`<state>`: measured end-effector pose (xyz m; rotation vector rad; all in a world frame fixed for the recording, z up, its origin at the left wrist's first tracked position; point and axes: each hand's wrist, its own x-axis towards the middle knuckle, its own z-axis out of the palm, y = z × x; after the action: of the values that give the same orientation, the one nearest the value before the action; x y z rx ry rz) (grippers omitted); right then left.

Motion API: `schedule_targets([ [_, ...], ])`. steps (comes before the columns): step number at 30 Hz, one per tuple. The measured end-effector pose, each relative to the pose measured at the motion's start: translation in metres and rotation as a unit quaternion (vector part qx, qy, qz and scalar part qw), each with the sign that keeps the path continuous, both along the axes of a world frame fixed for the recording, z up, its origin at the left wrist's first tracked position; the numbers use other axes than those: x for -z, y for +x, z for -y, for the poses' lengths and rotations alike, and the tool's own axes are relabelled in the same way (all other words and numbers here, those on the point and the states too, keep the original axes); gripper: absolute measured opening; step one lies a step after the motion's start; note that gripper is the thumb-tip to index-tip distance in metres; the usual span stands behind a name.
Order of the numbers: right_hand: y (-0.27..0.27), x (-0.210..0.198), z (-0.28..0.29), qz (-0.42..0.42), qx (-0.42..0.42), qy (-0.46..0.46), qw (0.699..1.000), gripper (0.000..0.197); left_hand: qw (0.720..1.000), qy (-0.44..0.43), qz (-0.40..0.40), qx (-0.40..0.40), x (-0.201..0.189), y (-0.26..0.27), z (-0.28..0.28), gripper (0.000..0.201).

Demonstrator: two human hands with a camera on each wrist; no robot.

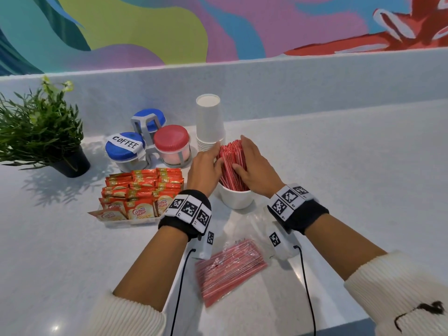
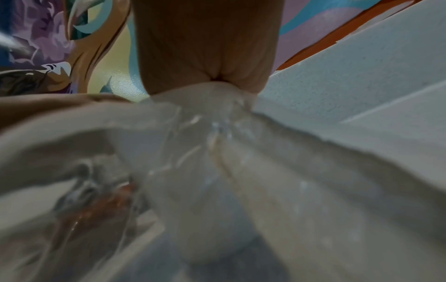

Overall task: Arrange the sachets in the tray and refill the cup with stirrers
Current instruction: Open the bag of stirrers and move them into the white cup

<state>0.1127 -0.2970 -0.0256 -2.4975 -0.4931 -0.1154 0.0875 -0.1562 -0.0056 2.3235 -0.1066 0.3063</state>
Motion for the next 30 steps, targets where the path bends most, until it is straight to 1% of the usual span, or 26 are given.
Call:
schedule_targets([
  [2,-0.003,-0.002,-0.001,-0.012,-0.007,0.010,1.000,0.071,1.000,0.003,-0.026,0.009,-0.001,-0.002,-0.002,0.044],
  [4,-0.005,-0.008,0.001,-0.058,-0.007,0.047,0.997,0.076,0.998,-0.016,-0.053,0.012,-0.006,-0.007,0.000,0.046],
  [6,-0.008,-0.016,0.006,-0.124,0.014,0.125,0.984,0.081,0.995,-0.065,-0.070,0.006,-0.010,-0.014,0.002,0.046],
  [8,-0.012,-0.024,0.015,-0.143,0.050,0.186,0.971,0.081,0.989,-0.133,-0.068,-0.014,-0.011,-0.019,0.001,0.044],
  [9,-0.014,-0.027,0.019,-0.140,0.067,0.203,0.967,0.077,0.985,-0.154,-0.064,-0.030,-0.011,-0.021,-0.001,0.042],
  [11,-0.021,-0.027,0.027,-0.133,0.096,0.213,0.963,0.063,0.980,-0.177,-0.060,-0.068,-0.010,-0.028,-0.005,0.039],
  [14,-0.034,-0.019,0.035,-0.114,0.158,0.219,0.956,0.029,0.977,-0.169,-0.069,-0.107,-0.004,-0.039,-0.010,0.035],
  [16,-0.045,-0.010,0.041,-0.112,0.187,0.216,0.952,0.009,0.976,-0.145,-0.116,-0.110,0.003,-0.051,-0.010,0.032],
  [17,-0.051,-0.005,0.044,-0.132,0.188,0.209,0.951,0.005,0.975,-0.125,-0.150,-0.102,0.007,-0.057,-0.010,0.030],
  [19,-0.064,0.004,0.047,-0.222,0.156,0.183,0.945,0.016,0.970,-0.058,-0.228,-0.062,0.014,-0.071,-0.007,0.026],
  [20,-0.071,0.008,0.046,-0.271,0.129,0.168,0.939,0.022,0.963,-0.017,-0.268,-0.030,0.018,-0.078,-0.006,0.024],
  [21,-0.077,0.011,0.046,-0.296,0.107,0.154,0.937,0.026,0.952,0.029,-0.305,0.004,0.020,-0.085,-0.004,0.023],
  [22,-0.083,0.015,0.045,-0.287,0.100,0.150,0.941,0.027,0.939,0.073,-0.335,0.034,0.023,-0.092,-0.002,0.022],
  [24,-0.091,0.020,0.044,-0.202,0.135,0.190,0.951,0.025,0.916,0.146,-0.367,0.065,0.030,-0.104,0.001,0.024],
  [25,-0.094,0.021,0.044,-0.155,0.162,0.222,0.949,0.025,0.909,0.175,-0.373,0.068,0.034,-0.108,0.003,0.029],
  [26,-0.096,0.021,0.045,-0.119,0.177,0.249,0.945,0.025,0.904,0.205,-0.370,0.066,0.038,-0.112,0.004,0.042],
  [27,-0.100,0.020,0.046,-0.109,0.177,0.266,0.941,0.026,0.900,0.232,-0.363,0.060,0.042,-0.116,0.005,0.058],
  [28,-0.105,0.020,0.046,-0.120,0.165,0.267,0.942,0.027,0.900,0.250,-0.354,0.052,0.046,-0.120,0.007,0.070],
  [30,-0.113,0.024,0.044,-0.160,0.128,0.227,0.952,0.026,0.903,0.263,-0.338,0.039,0.050,-0.125,0.010,0.079],
])
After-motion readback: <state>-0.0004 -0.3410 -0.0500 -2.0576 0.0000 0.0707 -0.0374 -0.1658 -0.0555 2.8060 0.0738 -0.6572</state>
